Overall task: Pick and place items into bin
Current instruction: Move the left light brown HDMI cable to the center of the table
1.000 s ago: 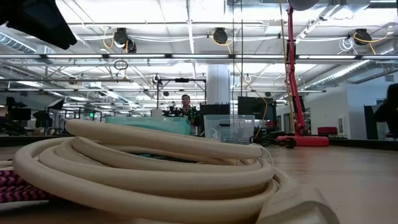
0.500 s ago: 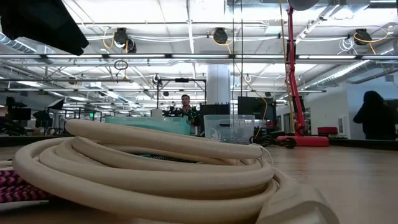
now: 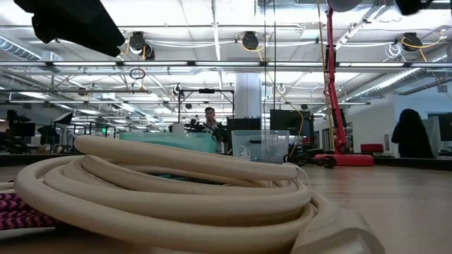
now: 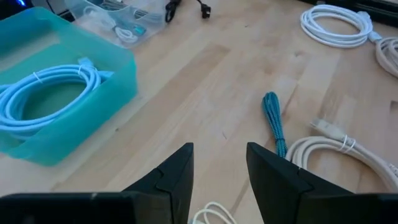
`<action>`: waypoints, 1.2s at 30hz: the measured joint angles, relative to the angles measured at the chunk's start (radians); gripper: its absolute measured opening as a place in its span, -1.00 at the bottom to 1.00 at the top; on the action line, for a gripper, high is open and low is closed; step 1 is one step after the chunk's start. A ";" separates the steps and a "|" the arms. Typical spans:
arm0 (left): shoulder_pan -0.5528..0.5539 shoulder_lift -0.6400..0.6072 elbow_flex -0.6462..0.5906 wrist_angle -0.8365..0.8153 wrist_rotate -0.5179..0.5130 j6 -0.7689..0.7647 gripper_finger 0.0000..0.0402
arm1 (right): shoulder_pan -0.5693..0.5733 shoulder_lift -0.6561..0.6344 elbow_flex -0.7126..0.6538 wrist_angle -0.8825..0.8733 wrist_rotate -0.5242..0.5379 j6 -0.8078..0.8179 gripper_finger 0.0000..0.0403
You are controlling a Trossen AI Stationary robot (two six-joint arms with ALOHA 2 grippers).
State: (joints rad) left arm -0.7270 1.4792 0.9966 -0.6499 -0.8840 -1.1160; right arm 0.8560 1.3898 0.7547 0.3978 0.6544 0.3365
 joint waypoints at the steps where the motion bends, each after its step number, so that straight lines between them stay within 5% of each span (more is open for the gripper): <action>1: 0.006 0.000 0.000 0.001 0.004 0.009 -0.24 | -0.014 -0.005 0.000 0.017 -0.001 -0.035 -0.07; 6: 0.041 0.000 0.000 0.002 0.083 0.023 -0.24 | -0.126 -0.047 0.000 0.034 -0.036 -0.129 -0.07; 15: 0.055 0.000 0.000 0.014 0.171 0.025 -0.24 | -0.443 -0.133 0.000 0.010 -0.418 -0.169 -0.07; 20: 0.085 0.000 0.000 0.122 0.224 0.149 -0.24 | -0.580 -0.173 0.000 -0.001 -0.559 -0.180 -0.07; 36: 0.201 0.177 0.000 0.472 0.454 0.363 -0.24 | -0.596 -0.181 0.000 -0.149 -0.660 -0.168 -0.07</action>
State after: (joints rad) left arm -0.5259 1.6562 0.9966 -0.1775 -0.4297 -0.7532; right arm 0.2601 1.2087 0.7547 0.2488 -0.0051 0.1684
